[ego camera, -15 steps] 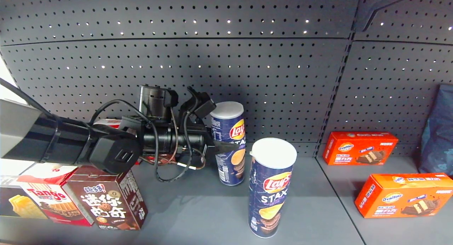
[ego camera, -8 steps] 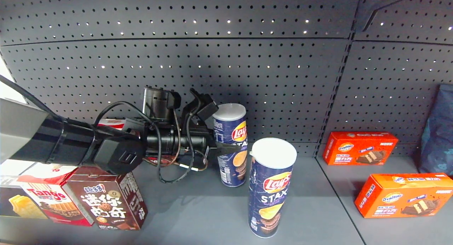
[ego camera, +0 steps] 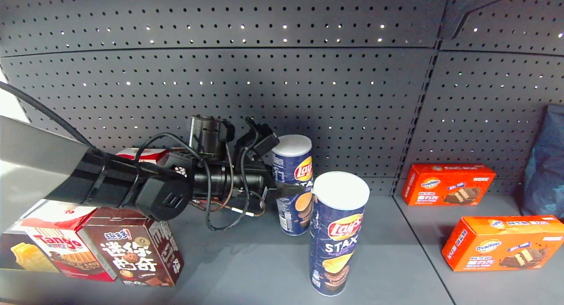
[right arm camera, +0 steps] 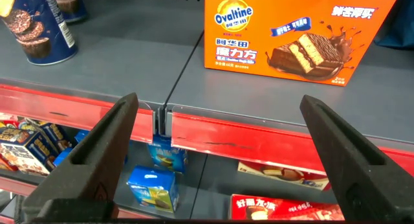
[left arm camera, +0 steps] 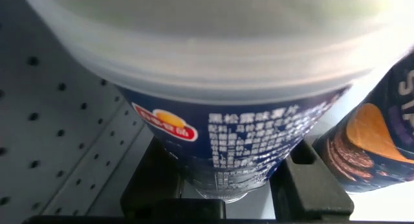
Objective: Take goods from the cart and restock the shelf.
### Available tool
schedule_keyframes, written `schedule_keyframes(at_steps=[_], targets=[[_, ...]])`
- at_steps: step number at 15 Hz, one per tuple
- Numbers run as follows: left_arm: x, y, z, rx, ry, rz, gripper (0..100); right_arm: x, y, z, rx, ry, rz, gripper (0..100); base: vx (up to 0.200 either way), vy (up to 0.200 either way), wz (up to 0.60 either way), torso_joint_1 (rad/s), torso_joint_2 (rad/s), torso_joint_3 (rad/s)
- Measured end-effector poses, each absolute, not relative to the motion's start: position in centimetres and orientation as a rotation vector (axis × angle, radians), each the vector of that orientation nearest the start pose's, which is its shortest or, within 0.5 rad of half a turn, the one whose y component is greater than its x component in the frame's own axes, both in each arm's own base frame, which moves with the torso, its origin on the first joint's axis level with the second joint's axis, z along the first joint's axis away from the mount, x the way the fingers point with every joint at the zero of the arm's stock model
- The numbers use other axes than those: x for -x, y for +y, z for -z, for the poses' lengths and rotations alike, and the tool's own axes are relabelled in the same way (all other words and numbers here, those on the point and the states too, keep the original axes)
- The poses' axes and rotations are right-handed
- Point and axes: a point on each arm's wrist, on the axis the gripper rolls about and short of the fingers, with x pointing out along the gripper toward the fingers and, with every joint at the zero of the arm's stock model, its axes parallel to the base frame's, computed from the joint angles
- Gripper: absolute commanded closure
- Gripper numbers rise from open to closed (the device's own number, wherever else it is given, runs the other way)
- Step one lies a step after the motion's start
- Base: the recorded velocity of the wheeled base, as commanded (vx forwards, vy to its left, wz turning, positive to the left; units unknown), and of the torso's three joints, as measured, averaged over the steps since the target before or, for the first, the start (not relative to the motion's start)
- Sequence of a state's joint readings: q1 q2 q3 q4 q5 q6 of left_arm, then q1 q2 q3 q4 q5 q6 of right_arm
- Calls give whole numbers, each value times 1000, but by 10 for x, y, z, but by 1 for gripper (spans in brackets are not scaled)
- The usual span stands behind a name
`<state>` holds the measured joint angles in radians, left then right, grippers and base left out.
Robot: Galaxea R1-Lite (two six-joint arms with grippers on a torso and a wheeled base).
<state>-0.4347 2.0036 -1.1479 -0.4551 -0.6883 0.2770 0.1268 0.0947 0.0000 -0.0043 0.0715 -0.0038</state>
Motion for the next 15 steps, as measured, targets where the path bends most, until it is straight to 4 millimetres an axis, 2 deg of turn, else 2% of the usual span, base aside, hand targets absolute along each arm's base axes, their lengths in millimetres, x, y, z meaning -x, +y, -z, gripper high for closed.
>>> schedule_keyframes(at_steps=[3, 6, 11, 15], targets=[[-348, -179, -148, -192, 261, 1156, 0, 16, 0, -78, 7, 91, -199, 0, 0, 0, 0, 0, 0, 0], [-346, -174, -146, -191, 266, 1146, 0, 16, 0, -78, 7, 91, -199, 0, 0, 0, 0, 0, 0, 0], [-320, -151, -141, -182, 335, 1096, 0, 16, 0, -78, 6, 91, -199, 0, 0, 0, 0, 0, 0, 0], [-308, -146, -137, -220, 382, 968, 0, 16, 0, -78, 6, 91, -199, 0, 0, 0, 0, 0, 0, 0]])
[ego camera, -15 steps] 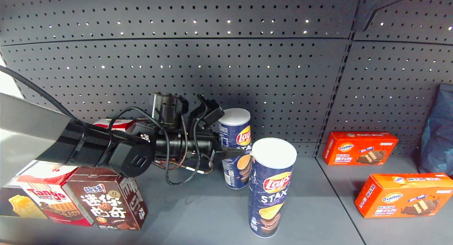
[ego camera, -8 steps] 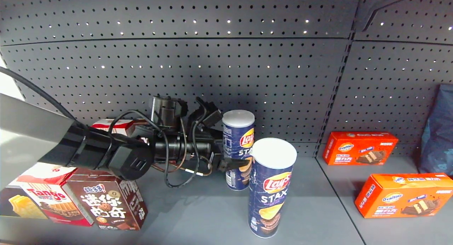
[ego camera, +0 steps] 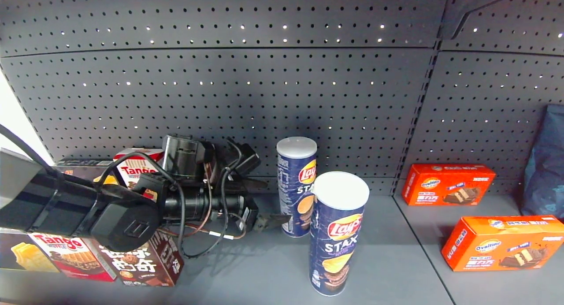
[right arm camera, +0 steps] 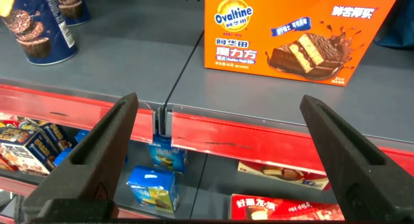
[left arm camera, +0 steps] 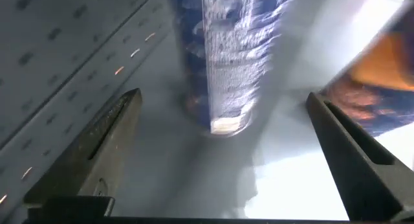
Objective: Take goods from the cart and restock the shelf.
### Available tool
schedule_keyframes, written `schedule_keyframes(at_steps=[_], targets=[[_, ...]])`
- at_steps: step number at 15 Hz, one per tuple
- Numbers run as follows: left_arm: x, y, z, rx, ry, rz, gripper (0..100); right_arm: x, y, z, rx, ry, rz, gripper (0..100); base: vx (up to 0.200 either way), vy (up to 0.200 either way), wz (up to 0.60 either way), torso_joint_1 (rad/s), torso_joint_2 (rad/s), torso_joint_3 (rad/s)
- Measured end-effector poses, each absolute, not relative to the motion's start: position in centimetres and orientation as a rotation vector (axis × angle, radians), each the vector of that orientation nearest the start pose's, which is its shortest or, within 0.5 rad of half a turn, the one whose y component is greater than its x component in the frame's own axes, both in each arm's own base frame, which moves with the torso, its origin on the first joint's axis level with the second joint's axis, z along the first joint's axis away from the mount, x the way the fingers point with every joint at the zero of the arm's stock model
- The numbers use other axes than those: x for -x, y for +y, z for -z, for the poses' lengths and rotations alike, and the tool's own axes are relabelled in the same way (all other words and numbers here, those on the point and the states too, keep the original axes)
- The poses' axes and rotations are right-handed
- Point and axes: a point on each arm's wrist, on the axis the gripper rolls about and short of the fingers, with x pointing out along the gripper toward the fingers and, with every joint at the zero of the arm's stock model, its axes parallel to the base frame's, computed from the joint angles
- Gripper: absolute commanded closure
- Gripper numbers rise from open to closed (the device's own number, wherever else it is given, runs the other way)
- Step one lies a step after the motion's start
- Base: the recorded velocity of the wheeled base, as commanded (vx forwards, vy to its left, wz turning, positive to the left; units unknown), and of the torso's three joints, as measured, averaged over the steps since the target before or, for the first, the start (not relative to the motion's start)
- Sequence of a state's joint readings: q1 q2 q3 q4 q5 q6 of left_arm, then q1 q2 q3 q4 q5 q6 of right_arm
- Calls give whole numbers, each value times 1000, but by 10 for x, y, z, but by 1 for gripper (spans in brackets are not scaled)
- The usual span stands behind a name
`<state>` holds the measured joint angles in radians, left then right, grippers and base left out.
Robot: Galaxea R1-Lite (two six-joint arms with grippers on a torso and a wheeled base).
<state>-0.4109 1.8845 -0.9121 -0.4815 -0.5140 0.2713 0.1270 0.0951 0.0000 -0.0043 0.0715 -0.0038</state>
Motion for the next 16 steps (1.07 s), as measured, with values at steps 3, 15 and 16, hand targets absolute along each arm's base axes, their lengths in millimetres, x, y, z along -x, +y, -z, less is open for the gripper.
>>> schedule_keyframes(at_steps=[3, 15, 16], targets=[[-308, -153, -138, -227, 377, 963, 0, 16, 0, -78, 7, 91, -199, 0, 0, 0, 0, 0, 0, 0], [-326, -147, -139, -231, 377, 842, 0, 16, 0, -78, 7, 91, -199, 0, 0, 0, 0, 0, 0, 0], [-326, -145, -139, -231, 376, 837, 0, 16, 0, -78, 7, 91, -198, 0, 0, 0, 0, 0, 0, 0]])
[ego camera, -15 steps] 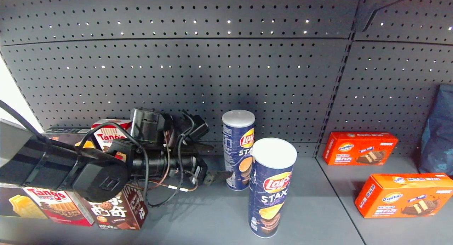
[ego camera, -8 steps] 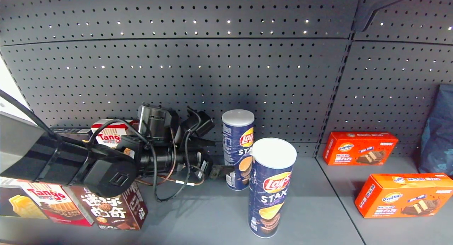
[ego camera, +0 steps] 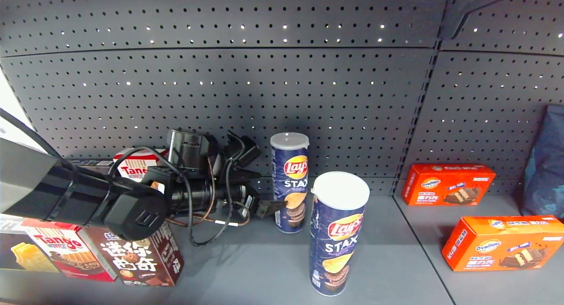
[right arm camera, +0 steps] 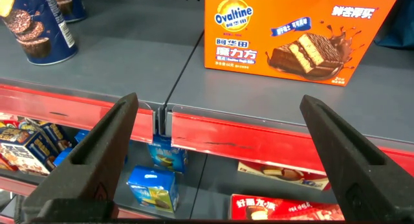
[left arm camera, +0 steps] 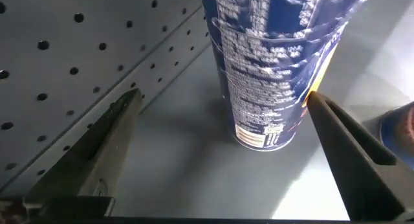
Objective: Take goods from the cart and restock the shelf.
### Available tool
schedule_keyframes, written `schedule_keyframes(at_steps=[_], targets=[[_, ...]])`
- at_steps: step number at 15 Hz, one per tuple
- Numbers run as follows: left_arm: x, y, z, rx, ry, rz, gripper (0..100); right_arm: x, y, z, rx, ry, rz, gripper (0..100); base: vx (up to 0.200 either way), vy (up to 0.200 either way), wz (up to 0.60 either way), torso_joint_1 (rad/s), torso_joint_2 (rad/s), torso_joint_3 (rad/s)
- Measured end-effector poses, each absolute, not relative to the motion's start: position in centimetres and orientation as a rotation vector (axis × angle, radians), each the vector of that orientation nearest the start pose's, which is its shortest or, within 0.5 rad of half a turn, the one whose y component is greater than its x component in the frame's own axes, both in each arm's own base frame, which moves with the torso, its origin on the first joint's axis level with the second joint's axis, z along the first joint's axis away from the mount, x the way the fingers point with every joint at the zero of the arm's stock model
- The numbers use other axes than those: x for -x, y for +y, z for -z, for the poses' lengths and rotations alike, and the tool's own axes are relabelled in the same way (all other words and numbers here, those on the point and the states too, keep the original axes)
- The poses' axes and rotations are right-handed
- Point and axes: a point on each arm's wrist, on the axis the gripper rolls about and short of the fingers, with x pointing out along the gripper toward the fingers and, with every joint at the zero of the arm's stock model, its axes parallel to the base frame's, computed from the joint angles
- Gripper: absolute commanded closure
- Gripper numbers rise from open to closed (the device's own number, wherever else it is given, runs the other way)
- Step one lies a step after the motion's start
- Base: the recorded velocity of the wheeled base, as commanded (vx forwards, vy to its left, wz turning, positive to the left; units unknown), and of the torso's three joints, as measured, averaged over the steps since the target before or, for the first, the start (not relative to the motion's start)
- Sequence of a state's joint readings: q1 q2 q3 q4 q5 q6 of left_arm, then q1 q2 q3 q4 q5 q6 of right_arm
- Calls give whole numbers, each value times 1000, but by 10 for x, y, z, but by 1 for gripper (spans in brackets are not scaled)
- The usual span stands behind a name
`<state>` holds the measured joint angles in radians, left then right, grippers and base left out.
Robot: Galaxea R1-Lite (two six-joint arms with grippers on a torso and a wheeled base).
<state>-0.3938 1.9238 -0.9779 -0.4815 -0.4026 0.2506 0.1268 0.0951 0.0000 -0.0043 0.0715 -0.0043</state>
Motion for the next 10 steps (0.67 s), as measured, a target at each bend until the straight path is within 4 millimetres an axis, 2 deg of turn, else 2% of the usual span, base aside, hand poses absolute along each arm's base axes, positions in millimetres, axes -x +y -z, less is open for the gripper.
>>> schedule_keyframes(at_steps=[10], targets=[[-332, -135, -139, -231, 363, 795, 0, 16, 0, -78, 7, 91, -199, 0, 0, 0, 0, 0, 0, 0]])
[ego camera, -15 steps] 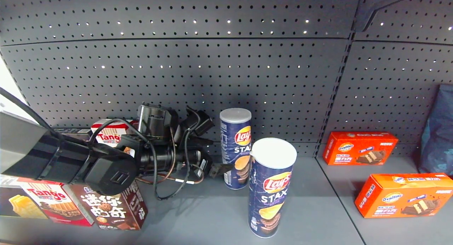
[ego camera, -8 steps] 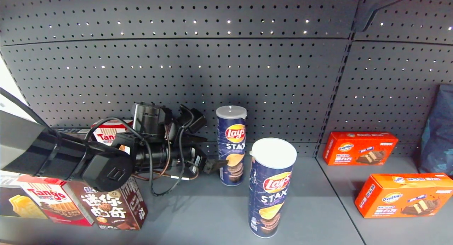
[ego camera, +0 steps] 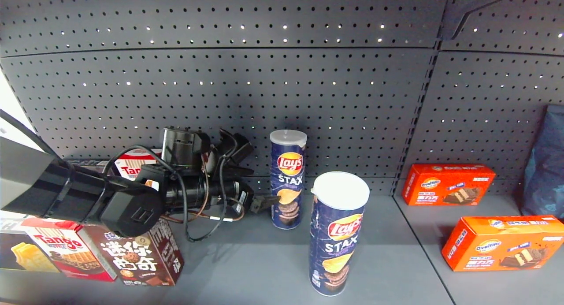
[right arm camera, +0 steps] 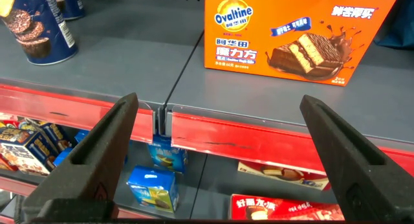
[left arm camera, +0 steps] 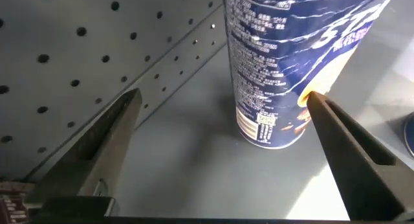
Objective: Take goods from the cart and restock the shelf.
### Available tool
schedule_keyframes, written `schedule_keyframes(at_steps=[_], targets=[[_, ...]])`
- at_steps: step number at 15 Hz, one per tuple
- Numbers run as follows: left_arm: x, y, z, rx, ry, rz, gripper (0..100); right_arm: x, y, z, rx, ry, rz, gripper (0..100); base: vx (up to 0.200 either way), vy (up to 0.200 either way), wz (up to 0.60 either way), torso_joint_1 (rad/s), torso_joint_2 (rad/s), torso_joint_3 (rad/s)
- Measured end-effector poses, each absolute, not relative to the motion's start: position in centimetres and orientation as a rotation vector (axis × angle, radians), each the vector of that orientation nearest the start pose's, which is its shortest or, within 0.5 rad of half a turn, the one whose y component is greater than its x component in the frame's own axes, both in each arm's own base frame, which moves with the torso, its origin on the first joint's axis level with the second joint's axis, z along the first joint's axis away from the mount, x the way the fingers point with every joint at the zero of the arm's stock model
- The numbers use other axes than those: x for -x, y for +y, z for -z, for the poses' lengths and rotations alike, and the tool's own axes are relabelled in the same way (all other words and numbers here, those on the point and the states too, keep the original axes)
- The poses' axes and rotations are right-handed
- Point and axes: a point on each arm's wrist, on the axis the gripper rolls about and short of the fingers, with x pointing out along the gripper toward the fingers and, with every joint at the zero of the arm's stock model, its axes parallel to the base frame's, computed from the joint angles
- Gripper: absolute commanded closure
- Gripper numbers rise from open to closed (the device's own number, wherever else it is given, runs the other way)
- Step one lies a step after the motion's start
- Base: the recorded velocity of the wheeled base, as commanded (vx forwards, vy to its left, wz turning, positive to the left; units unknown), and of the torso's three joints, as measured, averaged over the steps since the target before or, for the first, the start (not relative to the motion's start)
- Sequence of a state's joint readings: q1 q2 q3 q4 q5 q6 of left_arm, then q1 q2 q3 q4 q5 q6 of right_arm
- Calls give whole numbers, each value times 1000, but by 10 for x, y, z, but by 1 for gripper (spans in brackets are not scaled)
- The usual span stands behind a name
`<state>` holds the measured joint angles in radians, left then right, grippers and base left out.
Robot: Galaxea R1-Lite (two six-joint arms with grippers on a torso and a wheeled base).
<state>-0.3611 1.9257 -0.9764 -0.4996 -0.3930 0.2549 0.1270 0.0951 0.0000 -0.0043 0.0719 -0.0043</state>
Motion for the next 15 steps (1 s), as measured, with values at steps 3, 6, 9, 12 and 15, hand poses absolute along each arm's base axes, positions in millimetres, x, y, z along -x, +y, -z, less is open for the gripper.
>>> schedule_keyframes(at_steps=[3, 6, 9, 12, 15], targets=[[-333, -134, -140, -236, 345, 795, 0, 16, 0, -78, 7, 91, -199, 0, 0, 0, 0, 0, 0, 0], [-332, -134, -142, -238, 320, 795, 0, 16, 0, -78, 7, 91, -199, 0, 0, 0, 0, 0, 0, 0], [-332, -127, -146, -234, 309, 774, 0, 16, 0, -78, 7, 91, -199, 0, 0, 0, 0, 0, 0, 0], [-331, -124, -152, -231, 296, 766, 0, 16, 0, -78, 7, 91, -199, 0, 0, 0, 0, 0, 0, 0], [-327, -122, -159, -232, 285, 764, 0, 16, 0, -78, 6, 91, -199, 0, 0, 0, 0, 0, 0, 0]])
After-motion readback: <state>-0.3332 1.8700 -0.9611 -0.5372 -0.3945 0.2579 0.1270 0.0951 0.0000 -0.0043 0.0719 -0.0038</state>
